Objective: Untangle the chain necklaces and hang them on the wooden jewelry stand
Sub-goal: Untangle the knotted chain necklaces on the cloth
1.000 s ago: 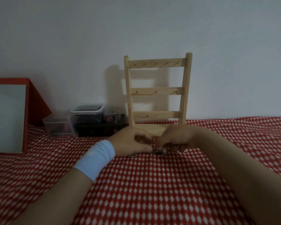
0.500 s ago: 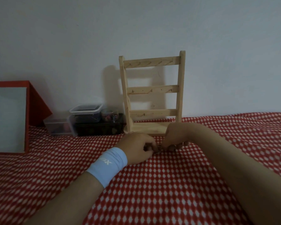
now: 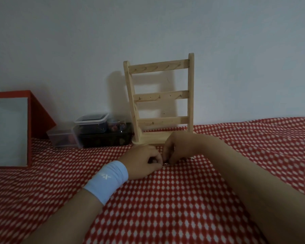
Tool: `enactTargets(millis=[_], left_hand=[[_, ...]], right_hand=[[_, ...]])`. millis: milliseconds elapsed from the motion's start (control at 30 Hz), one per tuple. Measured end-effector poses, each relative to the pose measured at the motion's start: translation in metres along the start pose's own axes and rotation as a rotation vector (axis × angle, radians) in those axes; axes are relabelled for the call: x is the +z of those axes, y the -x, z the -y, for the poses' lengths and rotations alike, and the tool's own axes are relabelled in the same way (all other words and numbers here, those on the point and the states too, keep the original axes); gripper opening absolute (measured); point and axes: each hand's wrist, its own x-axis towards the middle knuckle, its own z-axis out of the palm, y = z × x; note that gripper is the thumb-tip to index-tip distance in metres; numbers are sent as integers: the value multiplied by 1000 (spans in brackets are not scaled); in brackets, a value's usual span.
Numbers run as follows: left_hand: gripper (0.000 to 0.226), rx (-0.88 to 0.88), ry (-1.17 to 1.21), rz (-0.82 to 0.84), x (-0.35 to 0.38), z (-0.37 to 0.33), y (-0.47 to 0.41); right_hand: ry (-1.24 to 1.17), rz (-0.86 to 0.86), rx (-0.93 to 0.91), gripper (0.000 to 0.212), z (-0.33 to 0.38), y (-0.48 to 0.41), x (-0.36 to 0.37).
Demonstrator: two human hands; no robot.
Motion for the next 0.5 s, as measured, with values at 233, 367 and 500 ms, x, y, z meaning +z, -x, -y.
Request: enactTargets(millis=[233,367,500], left_hand=[[12,-172,303,-295,4,0,1],[10,-221,461,-329,3,4,0],[21,-263,763,-261,-8,3,-3]], right_hand=[[38,-37,-38,11,2,-3,5],[2,-105,-34,19,3,-6,8],[-464,-316,-54,27,14,-2,2]])
